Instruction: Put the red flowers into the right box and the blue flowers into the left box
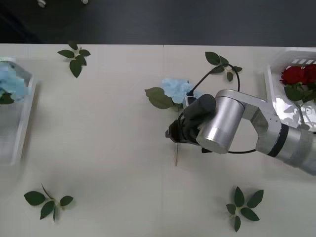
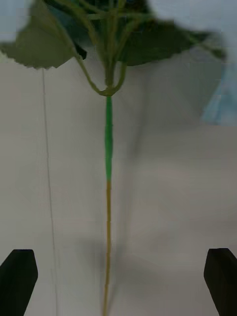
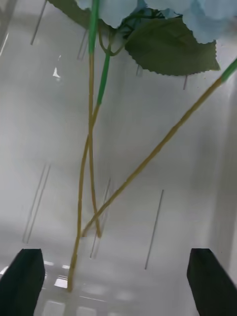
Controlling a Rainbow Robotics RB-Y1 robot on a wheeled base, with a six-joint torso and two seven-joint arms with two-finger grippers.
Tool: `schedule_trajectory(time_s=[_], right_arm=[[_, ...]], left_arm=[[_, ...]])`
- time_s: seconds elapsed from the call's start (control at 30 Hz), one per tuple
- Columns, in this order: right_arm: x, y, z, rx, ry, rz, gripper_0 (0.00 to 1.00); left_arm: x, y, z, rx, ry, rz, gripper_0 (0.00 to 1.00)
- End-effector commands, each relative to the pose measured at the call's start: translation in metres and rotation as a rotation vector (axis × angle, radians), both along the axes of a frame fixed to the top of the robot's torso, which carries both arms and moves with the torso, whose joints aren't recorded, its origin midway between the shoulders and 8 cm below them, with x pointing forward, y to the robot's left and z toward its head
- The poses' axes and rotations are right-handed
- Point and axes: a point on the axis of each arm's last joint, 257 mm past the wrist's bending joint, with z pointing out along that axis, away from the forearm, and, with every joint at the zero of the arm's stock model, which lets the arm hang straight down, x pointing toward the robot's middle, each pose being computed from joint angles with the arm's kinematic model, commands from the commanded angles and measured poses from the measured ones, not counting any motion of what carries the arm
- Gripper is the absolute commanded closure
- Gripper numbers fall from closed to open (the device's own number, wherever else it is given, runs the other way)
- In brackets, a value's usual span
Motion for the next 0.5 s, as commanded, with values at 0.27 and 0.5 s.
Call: schedule_trajectory(time_s=[0.27,0.5], right_arm=[[0.019,0.013,0.005,-0.036,-0.018,-0.008,0.0],[0.023,0.01,-0.001,-0.068,-0.021,-0.024,0.0]], left_arm=[[-0.035,-0.026,0.029,-0.073,-0.04,-0.065,0.0],[-0.052,-0.087,0.06,-0.175,-0.088,-0.216,0.0]])
